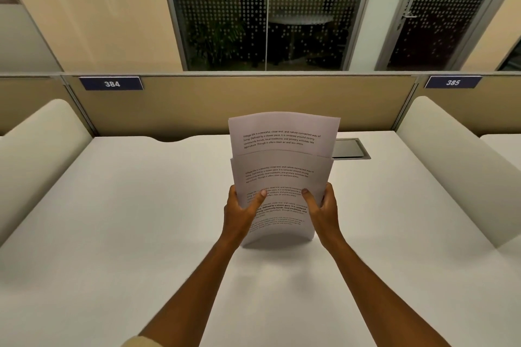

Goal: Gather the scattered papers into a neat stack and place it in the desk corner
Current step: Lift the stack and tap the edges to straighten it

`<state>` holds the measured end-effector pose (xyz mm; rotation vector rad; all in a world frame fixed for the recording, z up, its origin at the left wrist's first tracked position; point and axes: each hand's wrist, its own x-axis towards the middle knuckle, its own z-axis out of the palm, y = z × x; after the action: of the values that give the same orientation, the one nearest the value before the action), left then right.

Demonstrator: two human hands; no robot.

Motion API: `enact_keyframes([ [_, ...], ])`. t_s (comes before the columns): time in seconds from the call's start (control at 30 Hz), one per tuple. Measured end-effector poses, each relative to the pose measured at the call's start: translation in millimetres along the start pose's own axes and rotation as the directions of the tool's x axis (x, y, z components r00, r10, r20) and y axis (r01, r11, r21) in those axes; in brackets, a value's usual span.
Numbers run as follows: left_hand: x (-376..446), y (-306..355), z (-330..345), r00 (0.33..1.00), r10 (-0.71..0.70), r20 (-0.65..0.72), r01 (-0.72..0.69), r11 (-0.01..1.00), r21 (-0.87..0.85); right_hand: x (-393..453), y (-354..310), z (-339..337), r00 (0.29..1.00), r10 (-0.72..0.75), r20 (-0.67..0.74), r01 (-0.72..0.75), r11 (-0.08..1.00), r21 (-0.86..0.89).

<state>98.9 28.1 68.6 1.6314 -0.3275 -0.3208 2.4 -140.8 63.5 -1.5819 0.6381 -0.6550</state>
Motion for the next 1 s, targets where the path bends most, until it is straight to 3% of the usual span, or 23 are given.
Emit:
enact_keyframes([
  [0.2,-4,-4,0,0.997,-0.067,0.032,0.068,0.997,-0.035,-3,-1,1,1.0,-0.002,-0.005,0.002,0.999,-0.044],
  [0.57,9,60,4,0.981,0.063,-0.182,-0.092,0.984,-0.154,6,-39,5,0.99,-0.06,-0.125,0.066,0.996,0.051],
  [0.77,8,77,15,0.945,0.05,-0.324,-0.081,0.993,-0.082,3,-75,17,0.951,-0.009,-0.309,0.049,0.991,0.122],
  [1.0,8,81,21,0.909,-0.022,-0.416,0.003,0.999,-0.046,2,-88,19,0.926,0.07,-0.371,-0.047,0.996,0.07],
])
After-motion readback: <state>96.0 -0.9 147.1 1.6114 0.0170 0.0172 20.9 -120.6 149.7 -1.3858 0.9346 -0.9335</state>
